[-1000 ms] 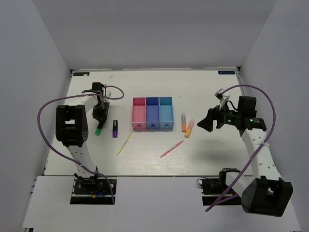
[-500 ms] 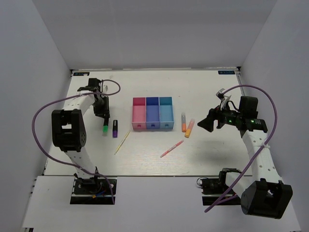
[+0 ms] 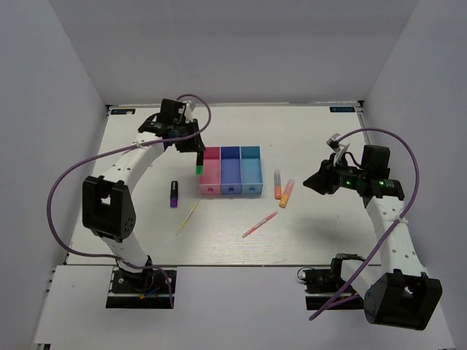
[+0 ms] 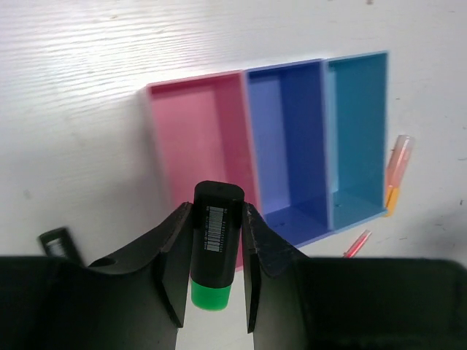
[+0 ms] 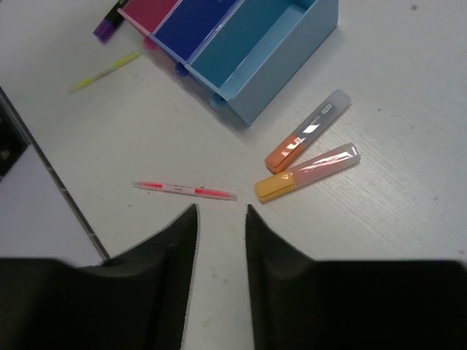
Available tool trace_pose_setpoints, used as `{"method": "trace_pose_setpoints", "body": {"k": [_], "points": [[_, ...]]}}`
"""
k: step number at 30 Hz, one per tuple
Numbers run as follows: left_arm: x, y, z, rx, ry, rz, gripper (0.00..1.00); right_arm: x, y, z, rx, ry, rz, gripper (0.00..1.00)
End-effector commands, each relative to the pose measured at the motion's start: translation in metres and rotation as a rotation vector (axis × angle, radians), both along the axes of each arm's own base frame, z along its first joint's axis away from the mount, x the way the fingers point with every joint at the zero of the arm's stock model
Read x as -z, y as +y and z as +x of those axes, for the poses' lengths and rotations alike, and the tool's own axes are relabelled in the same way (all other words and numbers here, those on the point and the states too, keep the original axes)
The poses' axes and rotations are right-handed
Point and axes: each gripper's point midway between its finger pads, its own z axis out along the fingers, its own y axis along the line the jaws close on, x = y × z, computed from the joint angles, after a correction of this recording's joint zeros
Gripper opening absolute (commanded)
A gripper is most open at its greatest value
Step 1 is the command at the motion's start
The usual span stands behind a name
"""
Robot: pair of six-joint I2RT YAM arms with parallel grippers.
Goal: Sort the stationery into containers
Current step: Place the pen in the storage box, then pick up the pen from the center of the board.
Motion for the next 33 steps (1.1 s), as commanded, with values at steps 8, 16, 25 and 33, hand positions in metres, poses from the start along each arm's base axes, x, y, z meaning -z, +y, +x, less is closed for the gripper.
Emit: {"method": "trace_pose_setpoints", "body": {"k": [8, 16, 25, 33], "points": [[0.006, -0.036, 0.034, -0.041, -0.129, 0.102, 0.0, -0.004, 0.0, 0.0, -0.001, -0.008, 0.016, 0.19], [0.023, -0.047, 0.036, -0.023, -0.117, 0.139, 0.2, -0.003, -0.001, 0.001, 0.005, -0.008, 0.014, 0.3], [0.003, -0.047, 0.034, -0.031, -0.163, 0.146, 0.61, -0.003, -0.002, 0.001, 0.006, -0.01, 0.013, 0.48], [-0.008, 0.042, -0.022, -0.275, -0.117, 0.312, 0.1, 0.002, -0.006, 0.007, 0.062, 0.043, 0.01, 0.0]]}}
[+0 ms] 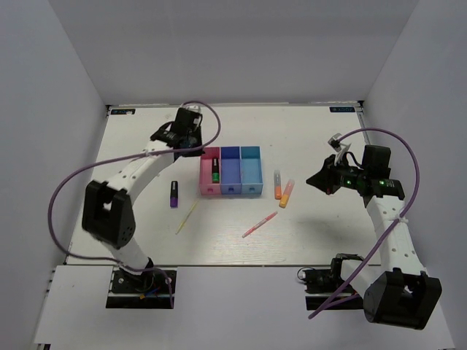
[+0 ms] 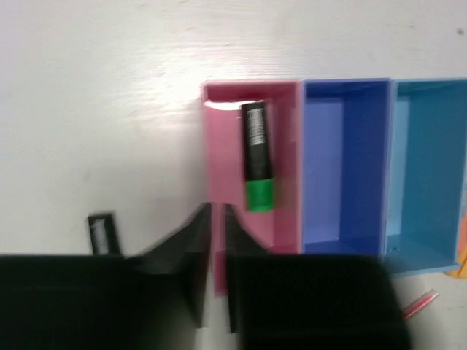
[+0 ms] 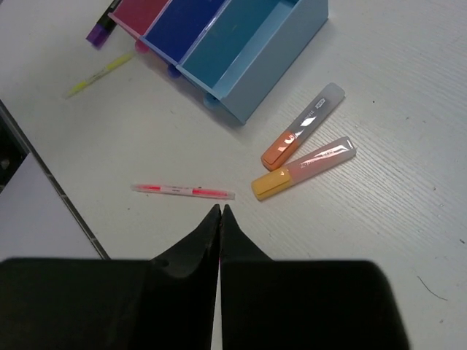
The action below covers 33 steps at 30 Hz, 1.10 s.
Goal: Sort the stationery into containers
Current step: Pick up the pen from the center of the board.
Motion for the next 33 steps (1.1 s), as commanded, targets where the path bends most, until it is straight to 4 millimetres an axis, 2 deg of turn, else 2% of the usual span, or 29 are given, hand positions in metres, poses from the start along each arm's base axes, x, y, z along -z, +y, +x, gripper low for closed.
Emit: {"method": "trace_pose_setpoints", "body": {"k": [1, 2, 3, 4, 5, 8, 9, 10, 12, 16, 20, 22, 23, 26, 27, 31, 32, 33], "points": [[0.001, 0.07, -0.043, -0.192, 0.04, 0.119, 0.35, 0.003, -0.003, 0.006, 0.032, 0.028, 0.003, 0.0], [0.008, 0.079, -0.061, -0.205, 0.069, 0.118, 0.4, 0.001, -0.003, 0.007, 0.032, 0.029, 0.008, 0.37], [0.016, 0.089, -0.066, -0.223, 0.093, 0.118, 0.44, 0.005, -0.002, 0.006, 0.03, 0.063, 0.014, 0.57], [0.028, 0.099, -0.076, -0.243, 0.125, 0.125, 0.54, 0.004, -0.002, 0.007, 0.028, 0.062, 0.011, 0.72], [0.037, 0.102, -0.082, -0.24, 0.16, 0.113, 0.55, 0.003, -0.002, 0.008, 0.024, 0.06, 0.011, 0.83], [0.059, 0.105, -0.089, -0.235, 0.234, 0.139, 0.58, 0.007, -0.003, 0.008, 0.029, 0.065, 0.005, 0.79], [0.063, 0.103, -0.088, -0.227, 0.239, 0.137, 0.6, 0.007, -0.004, 0.009, 0.034, 0.058, 0.0, 0.71], [0.075, 0.102, -0.089, -0.219, 0.272, 0.14, 0.61, 0.008, -0.004, 0.008, 0.031, 0.06, 0.0, 0.67], [0.087, 0.1, -0.085, -0.218, 0.301, 0.148, 0.61, 0.009, -0.004, 0.008, 0.032, 0.066, 0.0, 0.63], [0.112, 0.098, -0.081, -0.208, 0.351, 0.155, 0.62, 0.011, -0.005, 0.01, 0.033, 0.064, -0.006, 0.63], [0.128, 0.1, -0.081, -0.222, 0.382, 0.155, 0.62, 0.014, -0.006, 0.01, 0.031, 0.074, -0.008, 0.63], [0.139, 0.104, -0.084, -0.236, 0.413, 0.146, 0.59, 0.013, -0.005, 0.01, 0.031, 0.071, -0.01, 0.63], [0.142, 0.103, -0.086, -0.232, 0.424, 0.14, 0.52, 0.014, -0.006, 0.01, 0.031, 0.074, -0.011, 0.63], [0.147, 0.104, -0.088, -0.236, 0.429, 0.12, 0.32, 0.013, -0.006, 0.01, 0.034, 0.069, -0.012, 0.63], [0.147, 0.104, -0.089, -0.235, 0.428, 0.119, 0.22, 0.013, -0.007, 0.01, 0.034, 0.068, -0.014, 0.63], [0.131, 0.099, -0.088, -0.218, 0.398, 0.087, 0.14, 0.012, -0.007, 0.01, 0.035, 0.068, -0.012, 0.63], [0.112, 0.094, -0.082, -0.209, 0.342, 0.057, 0.12, 0.012, -0.007, 0.01, 0.033, 0.066, -0.01, 0.63], [0.103, 0.09, -0.079, -0.199, 0.317, 0.047, 0.12, 0.012, -0.006, 0.01, 0.031, 0.062, -0.013, 0.63]]}}
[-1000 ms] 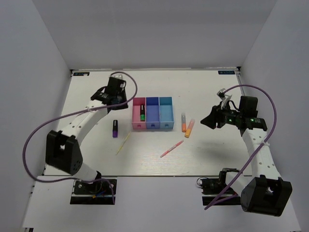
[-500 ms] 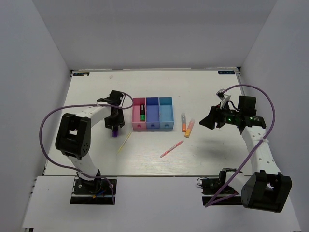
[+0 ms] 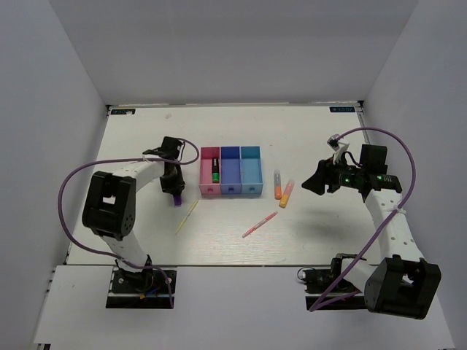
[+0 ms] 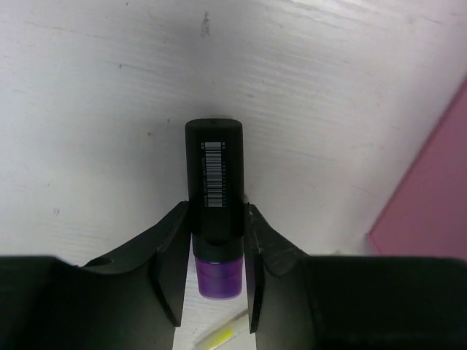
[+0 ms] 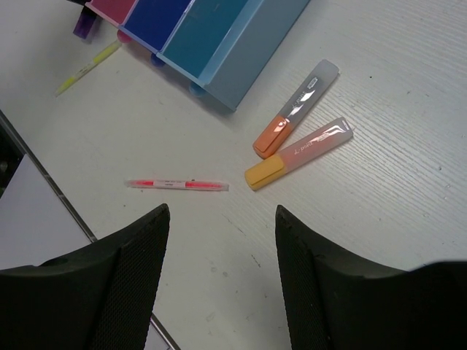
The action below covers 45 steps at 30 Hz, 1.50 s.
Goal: Sort the stationery into containers
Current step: Pick up the pen from the center of the board, then place the pen in the storage box, then pick up the stationery from the center of the board.
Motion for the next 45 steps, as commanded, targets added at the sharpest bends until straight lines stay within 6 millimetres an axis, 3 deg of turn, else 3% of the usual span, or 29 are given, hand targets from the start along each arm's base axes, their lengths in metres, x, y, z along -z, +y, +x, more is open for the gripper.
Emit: {"method": "trace_pose_setpoints", "body": {"k": [1, 4, 7, 8, 9, 10, 11, 12, 13, 15, 16, 17, 22, 28, 32, 33, 34, 35, 36, 37, 38, 39, 40, 41, 42, 43, 44, 45], "points": [[-0.041, -0.02, 0.008, 0.048, -0.115, -0.07, 0.12, -0.008, -0.001, 0.002, -0.004, -0.029, -0.001, 0.63], [-0.103, -0.052, 0.028, 0.127, -0.247, -0.124, 0.12, -0.009, -0.002, 0.003, -0.002, -0.032, -0.002, 0.63], [-0.14, -0.078, 0.043, 0.177, -0.323, -0.158, 0.12, -0.008, -0.002, 0.003, 0.002, -0.029, -0.004, 0.63], [-0.139, -0.083, 0.047, 0.179, -0.319, -0.161, 0.12, -0.008, -0.002, 0.003, 0.001, -0.033, -0.007, 0.63], [-0.156, -0.09, 0.056, 0.185, -0.355, -0.175, 0.12, -0.009, -0.003, 0.003, 0.005, -0.035, -0.007, 0.63], [-0.157, -0.096, 0.055, 0.196, -0.349, -0.179, 0.12, -0.008, -0.004, 0.003, 0.008, -0.029, -0.007, 0.63], [-0.143, -0.101, 0.059, 0.197, -0.312, -0.172, 0.13, -0.007, -0.003, 0.003, 0.005, -0.028, -0.007, 0.63], [-0.154, -0.109, 0.066, 0.209, -0.333, -0.186, 0.13, -0.007, -0.004, 0.004, 0.008, -0.03, -0.007, 0.63], [-0.139, -0.115, 0.068, 0.218, -0.297, -0.174, 0.13, -0.008, -0.004, 0.004, 0.01, -0.029, -0.006, 0.63], [-0.142, -0.12, 0.075, 0.215, -0.307, -0.179, 0.15, -0.007, -0.004, 0.002, 0.01, -0.022, -0.004, 0.64], [-0.128, -0.125, 0.077, 0.22, -0.276, -0.171, 0.15, -0.009, -0.005, 0.004, 0.015, -0.03, -0.006, 0.66], [-0.129, -0.128, 0.079, 0.219, -0.279, -0.173, 0.17, -0.008, -0.005, 0.004, 0.014, -0.028, -0.005, 0.68], [-0.116, -0.133, 0.084, 0.224, -0.255, -0.162, 0.4, -0.008, -0.007, 0.004, 0.02, -0.029, -0.005, 0.79], [-0.12, -0.138, 0.089, 0.234, -0.258, -0.16, 0.62, -0.004, -0.01, 0.007, 0.036, -0.017, -0.017, 0.81], [-0.137, -0.14, 0.088, 0.254, -0.291, -0.167, 0.66, -0.003, -0.017, 0.011, 0.074, -0.014, -0.051, 0.81], [-0.145, -0.14, 0.087, 0.256, -0.307, -0.172, 0.66, -0.003, -0.017, 0.012, 0.081, -0.011, -0.049, 0.68], [-0.154, -0.14, 0.083, 0.267, -0.324, -0.176, 0.65, -0.002, -0.017, 0.012, 0.094, 0.006, -0.041, 0.39], [-0.154, -0.14, 0.078, 0.279, -0.326, -0.17, 0.5, -0.001, -0.017, 0.015, 0.104, 0.013, -0.038, 0.02], [-0.151, -0.136, 0.07, 0.284, -0.317, -0.156, 0.39, 0.0, -0.018, 0.016, 0.118, 0.028, -0.033, 0.0], [-0.174, -0.133, 0.058, 0.32, -0.369, -0.153, 0.27, 0.009, -0.017, 0.014, 0.133, 0.102, -0.014, 0.0], [-0.163, -0.123, 0.046, 0.319, -0.349, -0.11, 0.12, 0.012, -0.014, 0.014, 0.118, 0.119, 0.001, 0.0], [-0.146, -0.111, 0.029, 0.325, -0.303, -0.078, 0.08, 0.016, -0.011, 0.016, 0.102, 0.148, 0.018, 0.0], [-0.154, -0.098, 0.007, 0.351, -0.322, -0.064, 0.08, 0.019, -0.008, 0.013, 0.092, 0.189, 0.025, 0.0], [-0.15, -0.09, -0.004, 0.359, -0.309, -0.052, 0.11, 0.035, -0.008, 0.018, 0.094, 0.274, 0.03, 0.0], [-0.155, -0.08, -0.016, 0.38, -0.325, -0.039, 0.18, 0.024, -0.01, 0.031, 0.104, 0.26, 0.015, 0.0], [-0.129, -0.062, -0.045, 0.384, -0.246, -0.001, 0.3, 0.032, -0.01, 0.03, 0.115, 0.31, -0.018, 0.05], [-0.122, -0.051, -0.053, 0.373, -0.224, 0.032, 0.47, 0.044, -0.008, 0.037, 0.122, 0.373, -0.03, 0.2], [-0.123, -0.044, -0.065, 0.381, -0.216, 0.04, 0.69, 0.053, -0.013, 0.041, 0.151, 0.385, -0.078, 0.38]]}}
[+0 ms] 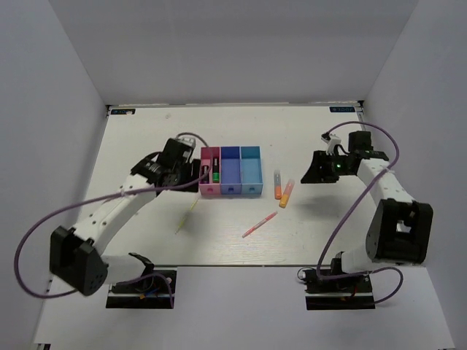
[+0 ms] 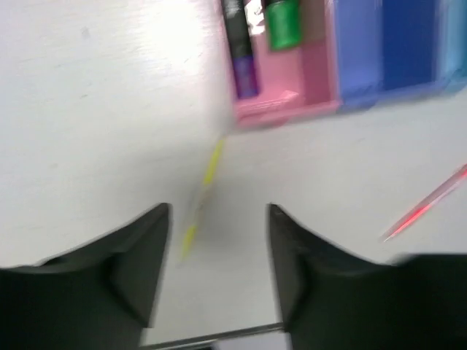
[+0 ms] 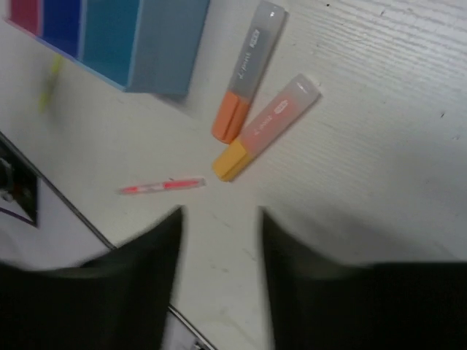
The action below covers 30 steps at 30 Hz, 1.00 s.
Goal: Sort the stationery into containers
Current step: Pick up the stationery from the center of the board.
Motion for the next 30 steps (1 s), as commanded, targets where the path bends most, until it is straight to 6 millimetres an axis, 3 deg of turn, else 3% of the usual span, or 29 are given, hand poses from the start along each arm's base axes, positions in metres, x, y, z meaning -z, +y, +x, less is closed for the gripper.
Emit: {"method": "trace_pose_setpoints", "body": {"k": [1, 3, 4, 9, 10, 11, 14, 17, 25, 30], "points": [[0.034, 0.042, -0.051, 0.006, 0.092, 0.122, 0.76, 0.008, 0.008, 0.02, 0.001, 0.019, -0.089, 0.64], [0.049, 0.052, -0.071, 0.015, 0.131, 0.138, 0.85, 0.032, 0.011, 0.025, 0.006, 0.057, -0.16, 0.85], [0.057, 0.056, -0.081, 0.021, 0.151, 0.134, 0.85, 0.034, 0.022, 0.025, -0.024, 0.049, -0.201, 0.9], [0.059, 0.063, -0.091, 0.035, 0.128, 0.138, 0.86, 0.077, 0.028, 0.041, 0.03, 0.134, -0.332, 0.9], [0.057, 0.063, -0.089, 0.035, 0.109, 0.128, 0.86, 0.079, 0.027, 0.046, 0.063, 0.141, -0.348, 0.89], [0.058, 0.065, -0.09, 0.029, 0.109, 0.131, 0.86, 0.082, 0.032, 0.049, 0.068, 0.124, -0.371, 0.78], [0.059, 0.066, -0.092, 0.03, 0.11, 0.12, 0.86, 0.088, 0.033, 0.052, 0.106, 0.104, -0.436, 0.62], [0.059, 0.067, -0.093, 0.03, 0.096, 0.119, 0.86, 0.091, 0.031, 0.059, 0.135, 0.085, -0.487, 0.58], [0.058, 0.065, -0.094, 0.037, 0.094, 0.103, 0.86, 0.122, 0.038, 0.051, 0.137, 0.152, -0.601, 0.51], [0.059, 0.065, -0.094, 0.039, 0.1, 0.102, 0.86, 0.13, 0.026, 0.041, 0.154, 0.16, -0.691, 0.36]]}}
